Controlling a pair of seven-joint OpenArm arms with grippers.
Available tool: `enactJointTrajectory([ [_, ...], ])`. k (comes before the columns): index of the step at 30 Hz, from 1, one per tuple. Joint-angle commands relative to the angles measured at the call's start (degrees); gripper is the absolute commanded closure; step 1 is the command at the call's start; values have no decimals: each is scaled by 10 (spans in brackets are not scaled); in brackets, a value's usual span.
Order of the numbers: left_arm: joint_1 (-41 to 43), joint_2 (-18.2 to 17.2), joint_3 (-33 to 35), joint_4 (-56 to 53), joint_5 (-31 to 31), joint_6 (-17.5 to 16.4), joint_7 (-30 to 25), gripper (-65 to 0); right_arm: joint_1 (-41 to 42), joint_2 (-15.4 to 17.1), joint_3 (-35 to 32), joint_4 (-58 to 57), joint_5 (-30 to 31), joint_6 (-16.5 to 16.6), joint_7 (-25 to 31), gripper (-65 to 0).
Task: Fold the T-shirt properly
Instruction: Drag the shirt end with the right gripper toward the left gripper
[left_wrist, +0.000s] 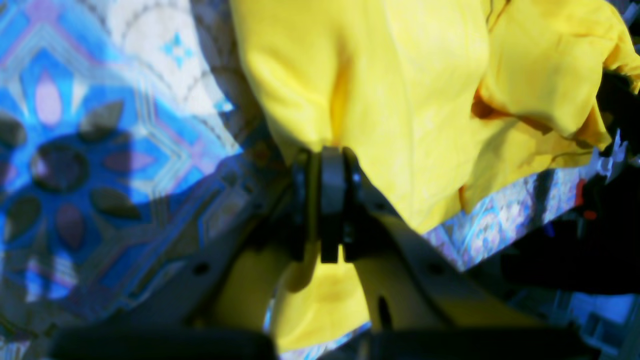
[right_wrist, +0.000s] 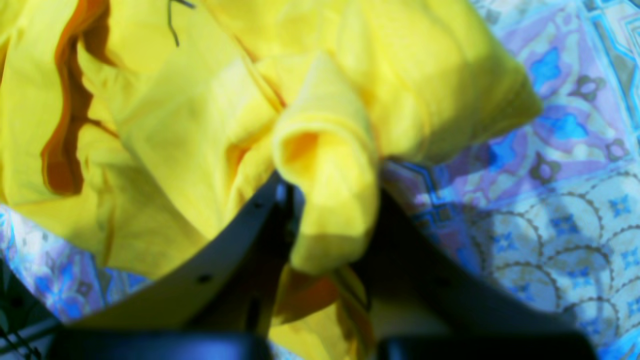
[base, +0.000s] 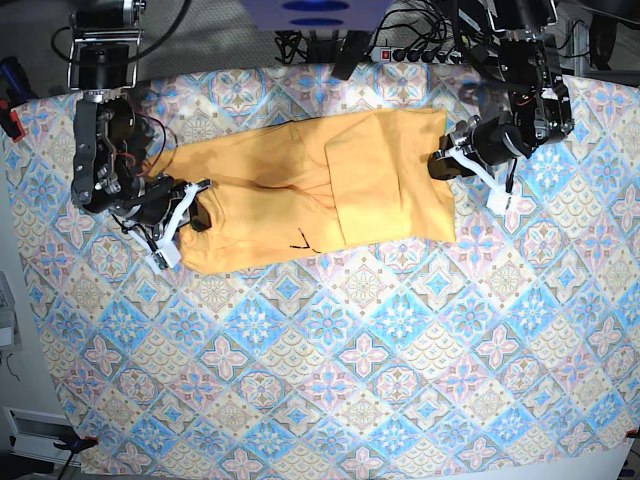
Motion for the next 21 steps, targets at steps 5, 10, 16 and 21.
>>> enactJointTrajectory([
  [5,-7,2,41,8,8,-3,-28,0,15,-5,-15,58,12,3,10,0],
  [10,-8,12,51,8,23,-3,-29,0,16,-22,-81,108,8,3,2,0],
  [16,-8,13,51,8,23,-3,-29,0,16,-71,-119,111,8,4,3,0],
  [21,-8,13,51,8,24,-3,-29,0,16,-115,-150,110,8,4,2,0],
])
